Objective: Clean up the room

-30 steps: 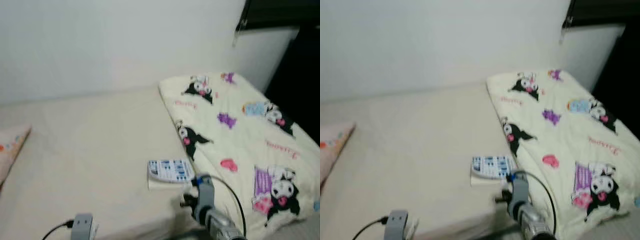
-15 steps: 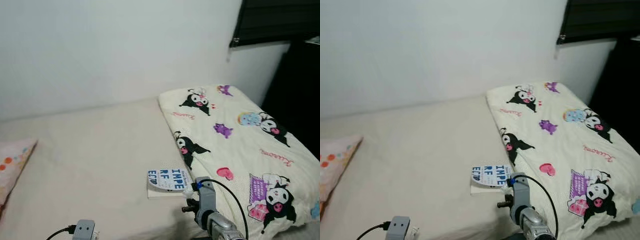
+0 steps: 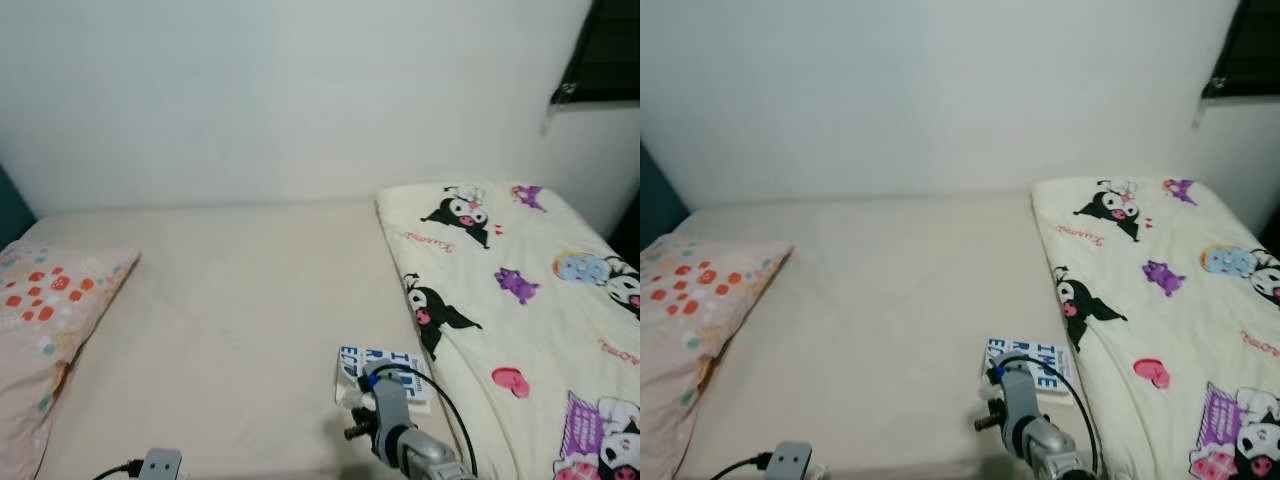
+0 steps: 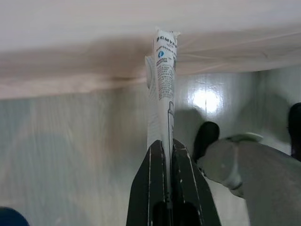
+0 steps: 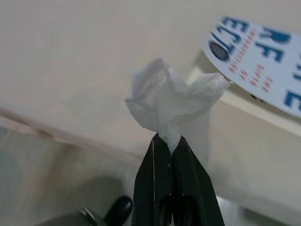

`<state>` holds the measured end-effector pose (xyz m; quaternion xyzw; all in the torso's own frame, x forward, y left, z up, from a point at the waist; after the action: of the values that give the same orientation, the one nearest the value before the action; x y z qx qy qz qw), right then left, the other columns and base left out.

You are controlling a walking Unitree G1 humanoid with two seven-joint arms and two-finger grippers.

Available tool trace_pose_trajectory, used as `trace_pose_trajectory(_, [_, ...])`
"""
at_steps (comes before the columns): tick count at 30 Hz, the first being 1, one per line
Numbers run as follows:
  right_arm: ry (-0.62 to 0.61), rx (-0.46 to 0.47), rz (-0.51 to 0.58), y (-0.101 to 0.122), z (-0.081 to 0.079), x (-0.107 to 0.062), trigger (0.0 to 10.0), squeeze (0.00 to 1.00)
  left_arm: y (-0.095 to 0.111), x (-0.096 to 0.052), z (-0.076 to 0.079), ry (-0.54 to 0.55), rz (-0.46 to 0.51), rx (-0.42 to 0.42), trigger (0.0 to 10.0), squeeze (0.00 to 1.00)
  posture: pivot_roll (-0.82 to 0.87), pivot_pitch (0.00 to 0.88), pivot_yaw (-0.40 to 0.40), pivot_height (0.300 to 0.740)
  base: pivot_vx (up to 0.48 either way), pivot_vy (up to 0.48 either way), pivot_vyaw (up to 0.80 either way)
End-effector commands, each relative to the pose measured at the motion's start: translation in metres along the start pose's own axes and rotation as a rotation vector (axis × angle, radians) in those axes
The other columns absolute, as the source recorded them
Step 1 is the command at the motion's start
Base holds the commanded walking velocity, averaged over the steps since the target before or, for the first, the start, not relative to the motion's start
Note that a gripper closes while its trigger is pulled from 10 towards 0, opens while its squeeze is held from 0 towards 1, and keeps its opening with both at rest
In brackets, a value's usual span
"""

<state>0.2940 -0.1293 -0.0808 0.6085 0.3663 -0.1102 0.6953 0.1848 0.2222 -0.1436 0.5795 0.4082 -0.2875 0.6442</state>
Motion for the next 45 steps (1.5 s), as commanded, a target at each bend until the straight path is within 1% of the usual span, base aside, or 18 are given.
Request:
trace_pose_trajectory(1, [-0.027,0.106,-0.026,-0.010,0.002,-0.001,10.0,0.00,-0.008,-0.001,-0.006,0.016,-0.028,-0.003,10.0,0.00,-0.07,0.003,-0.006,0.735,-0.480,0.000,0.77])
trace_pose_trajectory(2, [-0.052,0.172,-0.039,-0.016,0.006,-0.004,10.0,0.00,-0.008,-0.001,-0.007,0.016,-0.027,0.004,10.0,0.00,-0.07,0.004,-0.006,0.735,-0.480,0.000,0.77])
trace_pose_trajectory(3, [-0.069,0.218,-0.057,-0.024,0.008,-0.006,10.0,0.00,-0.009,-0.002,-0.008,0.015,-0.026,0.006,10.0,0.00,-0.06,0.006,-0.008,0.735,-0.289,0.000,0.77])
trace_pose_trajectory(4, [-0.069,0.218,-0.057,-0.024,0.008,-0.006,10.0,0.00,-0.009,-0.002,-0.008,0.015,-0.026,0.006,10.0,0.00,-0.06,0.006,-0.008,0.735,-0.289,0.000,0.77])
trace_pose_trajectory(5, [-0.084,0.267,-0.061,-0.029,0.010,-0.008,10.0,0.00,-0.009,-0.002,-0.009,0.015,-0.022,0.008,10.0,0.00,-0.06,0.006,-0.008,0.735,0.000,0.000,0.77])
trace_pose_trajectory(6, [-0.084,0.267,-0.061,-0.029,0.010,-0.008,10.0,0.00,-0.009,-0.002,-0.009,0.015,-0.022,0.008,10.0,0.00,-0.06,0.006,-0.008,0.735,0.000,0.000,0.77])
trace_pose_trajectory(7, [-0.093,0.320,-0.056,-0.031,0.012,-0.009,10.0,0.00,-0.011,-0.003,-0.013,0.015,-0.019,0.001,10.0,0.00,-0.06,0.010,-0.008,0.735,0.000,0.000,0.77])
trace_pose_trajectory(9, [-0.093,0.320,-0.056,-0.031,0.012,-0.009,10.0,0.00,-0.011,-0.003,-0.013,0.015,-0.019,0.001,10.0,0.00,-0.06,0.010,-0.008,0.735,0.000,0.000,0.77])
trace_pose_trajectory(11, [-0.088,0.342,-0.050,-0.031,0.011,-0.009,10.0,0.00,-0.016,-0.004,-0.017,0.020,-0.030,-0.008,10.0,0.00,-0.07,0.012,-0.002,0.735,0.000,0.000,0.77])
trace_pose_trajectory(14, [-0.085,0.348,-0.049,-0.031,0.010,-0.009,10.0,0.00,-0.022,-0.005,-0.019,0.033,-0.058,-0.001,10.0,0.00,-0.07,0.011,-0.002,0.735,-0.274,0.000,0.77])
trace_pose_trajectory(18, [-0.083,0.353,-0.048,-0.031,0.010,-0.009,10.0,0.00,-0.020,-0.004,-0.015,0.022,-0.045,-0.001,10.0,0.00,-0.07,0.013,-0.001,0.735,-0.240,0.000,0.77])
trace_pose_trajectory(20, [-0.081,0.360,-0.047,-0.031,0.009,-0.009,10.0,0.00,-0.016,-0.003,-0.006,0.007,-0.034,0.024,10.0,0.00,-0.07,0.013,-0.002,0.735,0.000,0.000,0.77])
trace_pose_trajectory(24, [-0.078,0.365,-0.049,-0.031,0.009,-0.009,10.0,0.00,-0.012,-0.001,0.006,-0.007,-0.027,0.053,10.0,0.00,-0.07,0.013,-0.003,0.735,0.000,0.000,0.77])
trace_pose_trajectory(26, [-0.078,0.365,-0.049,-0.031,0.009,-0.009,10.0,0.00,-0.012,-0.001,0.007,-0.009,-0.026,0.059,10.0,0.00,-0.07,0.013,-0.003,0.735,0.000,0.000,0.77])
trace_pose_trajectory(33, [-0.074,0.360,-0.049,-0.031,0.009,-0.009,10.0,0.00,-0.010,-0.001,0.006,-0.011,-0.026,0.082,10.0,0.00,-0.07,0.013,-0.004,0.735,0.000,0.000,0.77])
trace_pose_trajectory(35, [-0.069,0.350,-0.049,-0.031,0.009,-0.009,10.0,0.00,-0.012,-0.002,-0.002,-0.007,-0.035,0.086,10.0,0.00,-0.07,0.015,-0.006,0.735,0.000,0.000,0.77])
trace_pose_trajectory(38, [-0.064,0.338,-0.050,-0.030,0.009,-0.009,10.0,0.00,-0.015,-0.003,-0.006,-0.003,-0.042,0.081,10.0,0.00,-0.07,0.015,-0.005,0.735,0.000,0.000,0.77])
trace_pose_trajectory(45, [-0.061,0.314,-0.051,-0.030,0.008,-0.008,10.0,0.00,-0.018,-0.003,-0.007,-0.008,-0.044,0.080,10.0,0.00,-0.07,0.017,-0.008,0.735,0.000,0.000,0.77])
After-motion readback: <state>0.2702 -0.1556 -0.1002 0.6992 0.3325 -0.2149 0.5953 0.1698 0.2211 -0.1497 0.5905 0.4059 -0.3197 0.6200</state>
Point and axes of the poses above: a point about 5 cm out from each wrist's last joint towards the gripper, its own x axis pointing out of the wrist towards the gripper, its own y axis along the axis of the wrist's last joint, z = x × y, the point moved 6 cm from there along x, pointing out of the wrist towards the gripper, and after that the axes turned 12 degrees about -x, right-handed, at the moved point
